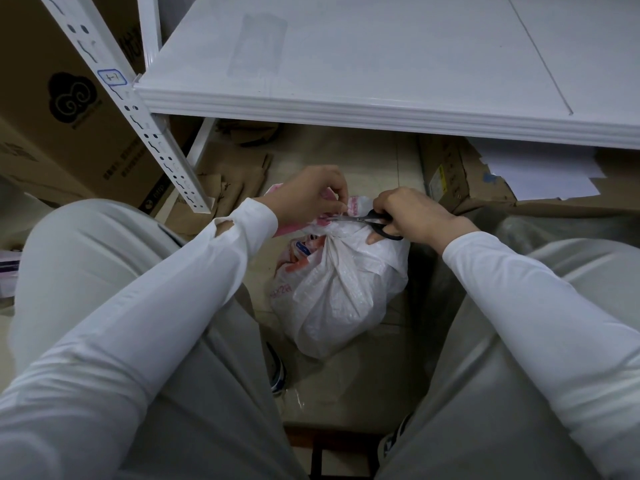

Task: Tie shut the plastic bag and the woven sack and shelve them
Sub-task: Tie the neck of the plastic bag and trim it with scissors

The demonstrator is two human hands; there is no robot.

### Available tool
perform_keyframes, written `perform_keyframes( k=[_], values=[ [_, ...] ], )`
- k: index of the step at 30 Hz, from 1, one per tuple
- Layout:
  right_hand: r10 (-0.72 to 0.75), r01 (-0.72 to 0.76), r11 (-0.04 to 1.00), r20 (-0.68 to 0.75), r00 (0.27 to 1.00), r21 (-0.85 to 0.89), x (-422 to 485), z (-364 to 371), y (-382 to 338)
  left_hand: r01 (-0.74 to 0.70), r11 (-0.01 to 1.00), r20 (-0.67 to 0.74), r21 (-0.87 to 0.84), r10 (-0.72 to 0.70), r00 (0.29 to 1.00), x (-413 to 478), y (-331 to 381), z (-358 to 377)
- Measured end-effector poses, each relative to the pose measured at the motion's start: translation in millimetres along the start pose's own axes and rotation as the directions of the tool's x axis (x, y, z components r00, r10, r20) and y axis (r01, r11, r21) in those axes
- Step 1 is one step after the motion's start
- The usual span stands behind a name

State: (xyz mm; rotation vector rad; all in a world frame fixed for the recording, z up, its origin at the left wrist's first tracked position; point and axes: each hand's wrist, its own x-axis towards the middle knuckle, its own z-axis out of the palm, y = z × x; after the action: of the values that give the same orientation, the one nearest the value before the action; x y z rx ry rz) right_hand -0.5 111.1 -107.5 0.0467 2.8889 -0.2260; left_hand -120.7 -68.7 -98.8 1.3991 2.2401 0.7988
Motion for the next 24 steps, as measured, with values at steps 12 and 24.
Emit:
perform_keyframes(
  k=[12, 24],
  values=[
    [-0.011, 0.011, 1.000, -0.011, 1.000, -0.027, -6.6, -4.1, -4.6, -0.026, 0.996, -0.134, -0.082, 0.015, 0.991, 2.7, 3.2, -7.0],
    [0.275, -0.265, 0.954, -0.057, 0.960, 0.138, -21.8, -35.2, 22.4, 0.066, 0.941, -0.319, -0.333, -0.178, 0.931, 5.4, 5.5, -14.0]
  ],
)
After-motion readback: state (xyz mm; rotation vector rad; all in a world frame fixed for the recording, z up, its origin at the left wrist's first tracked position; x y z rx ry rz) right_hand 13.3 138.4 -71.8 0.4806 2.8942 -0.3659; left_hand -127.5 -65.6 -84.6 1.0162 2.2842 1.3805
